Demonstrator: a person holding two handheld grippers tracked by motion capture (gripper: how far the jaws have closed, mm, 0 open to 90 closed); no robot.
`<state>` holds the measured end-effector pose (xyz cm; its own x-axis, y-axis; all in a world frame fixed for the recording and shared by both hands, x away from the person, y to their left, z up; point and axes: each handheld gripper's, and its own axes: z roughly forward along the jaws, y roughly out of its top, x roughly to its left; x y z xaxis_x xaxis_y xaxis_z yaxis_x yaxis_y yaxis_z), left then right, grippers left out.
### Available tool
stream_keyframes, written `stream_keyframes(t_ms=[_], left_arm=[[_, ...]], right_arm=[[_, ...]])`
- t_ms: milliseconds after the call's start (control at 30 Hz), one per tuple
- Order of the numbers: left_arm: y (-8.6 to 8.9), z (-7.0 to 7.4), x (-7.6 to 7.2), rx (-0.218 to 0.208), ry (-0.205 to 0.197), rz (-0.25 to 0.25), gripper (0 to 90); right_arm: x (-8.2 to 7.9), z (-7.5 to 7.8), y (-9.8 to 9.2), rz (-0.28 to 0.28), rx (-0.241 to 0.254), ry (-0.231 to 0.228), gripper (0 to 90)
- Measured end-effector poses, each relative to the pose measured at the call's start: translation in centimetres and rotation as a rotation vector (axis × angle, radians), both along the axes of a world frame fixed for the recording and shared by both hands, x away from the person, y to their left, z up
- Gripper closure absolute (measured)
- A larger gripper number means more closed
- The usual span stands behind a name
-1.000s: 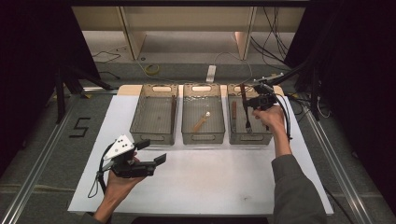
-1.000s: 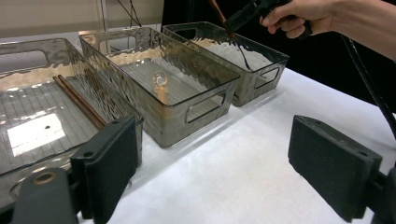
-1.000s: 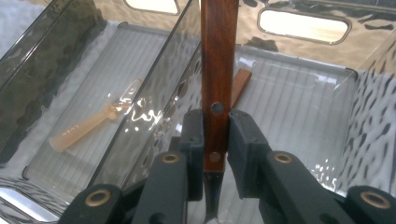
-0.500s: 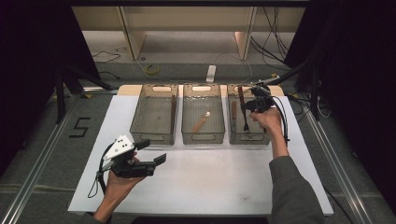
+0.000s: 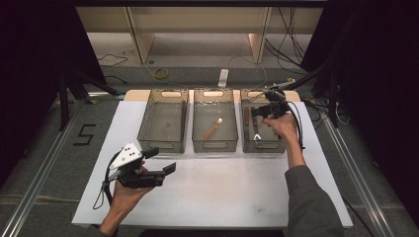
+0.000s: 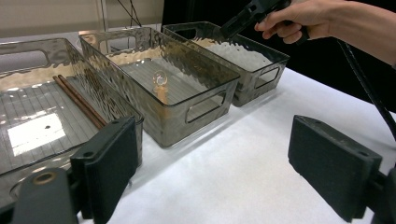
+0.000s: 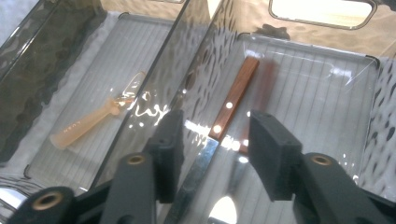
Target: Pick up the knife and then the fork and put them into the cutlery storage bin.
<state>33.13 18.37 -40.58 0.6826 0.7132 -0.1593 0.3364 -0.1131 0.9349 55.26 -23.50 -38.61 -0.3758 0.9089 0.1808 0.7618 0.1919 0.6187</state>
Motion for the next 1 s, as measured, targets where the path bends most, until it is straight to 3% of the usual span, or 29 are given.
stream_keyframes(t_ms=[233, 467, 700, 867, 1000], left_arm=[[0.0, 0.0, 0.0, 0.008, -0.001, -0.003, 15.7], [0.0, 0.0, 0.0, 0.002, 0.001, 0.0, 15.7], [0.0, -0.1, 0.0, 0.008, 0.003, -0.004, 15.7], [-0.1, -0.1, 0.0, 0.009, 0.004, -0.004, 15.7], [-0.1, -0.1, 0.0, 0.008, 0.006, -0.004, 15.7]], right_arm=[[-0.5, 0.5, 0.1, 0.022, -0.001, -0.018, 52.0], [-1.7, 1.3, 0.2, 0.056, -0.005, -0.049, 42.7], [-4.1, 2.0, 0.6, 0.087, 0.054, -0.093, 35.9], [-6.2, 2.5, 1.3, 0.121, 0.039, -0.153, 34.6], [-7.7, 2.6, 1.5, 0.137, 0.056, -0.19, 34.5]])
